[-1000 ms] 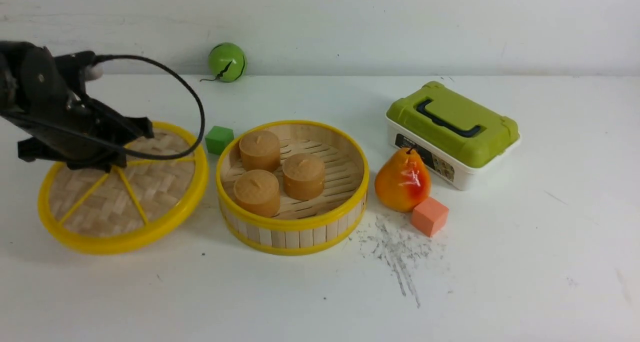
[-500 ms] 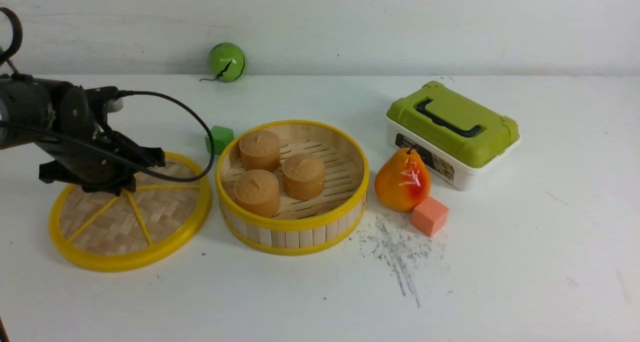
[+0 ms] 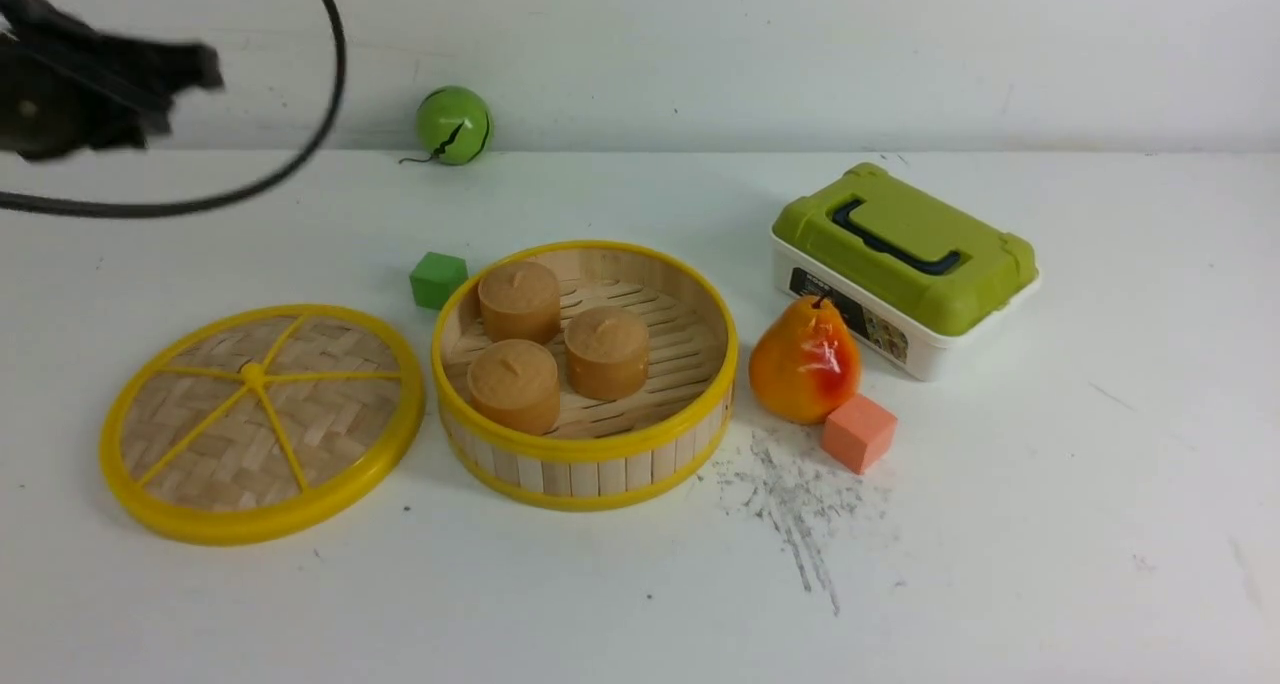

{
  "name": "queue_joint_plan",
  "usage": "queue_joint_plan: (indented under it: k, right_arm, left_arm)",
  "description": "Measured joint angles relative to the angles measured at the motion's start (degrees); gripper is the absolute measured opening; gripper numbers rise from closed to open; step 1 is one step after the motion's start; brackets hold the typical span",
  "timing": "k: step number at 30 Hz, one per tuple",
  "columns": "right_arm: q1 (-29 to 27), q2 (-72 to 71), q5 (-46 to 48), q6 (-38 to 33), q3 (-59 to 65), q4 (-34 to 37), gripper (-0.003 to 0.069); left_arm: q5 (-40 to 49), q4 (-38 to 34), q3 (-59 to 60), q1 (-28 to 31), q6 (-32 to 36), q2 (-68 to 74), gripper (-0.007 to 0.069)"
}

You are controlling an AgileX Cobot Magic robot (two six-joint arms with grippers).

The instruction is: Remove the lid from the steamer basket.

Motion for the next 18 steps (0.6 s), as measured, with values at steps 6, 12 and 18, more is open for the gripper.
queue_joint_plan:
  k: [6, 12, 18]
  right_arm:
    - [0.0, 0.0, 0.0, 0.0, 0.0, 0.0, 0.024]
    - [0.0, 0.0, 0.0, 0.0, 0.0, 0.0, 0.024]
    - [0.0, 0.0, 0.0, 0.0, 0.0, 0.0, 0.024]
  left_arm:
    - [-1.93, -5.55, 8.4, 0.0, 5.34, -18.79, -0.0013]
    - [-6.9, -16.36, 23.89, 0.0, 10.89, -34.54, -0.0013]
    - [-2.53, -21.23, 35.85, 0.0, 11.43, -44.4, -0.0013]
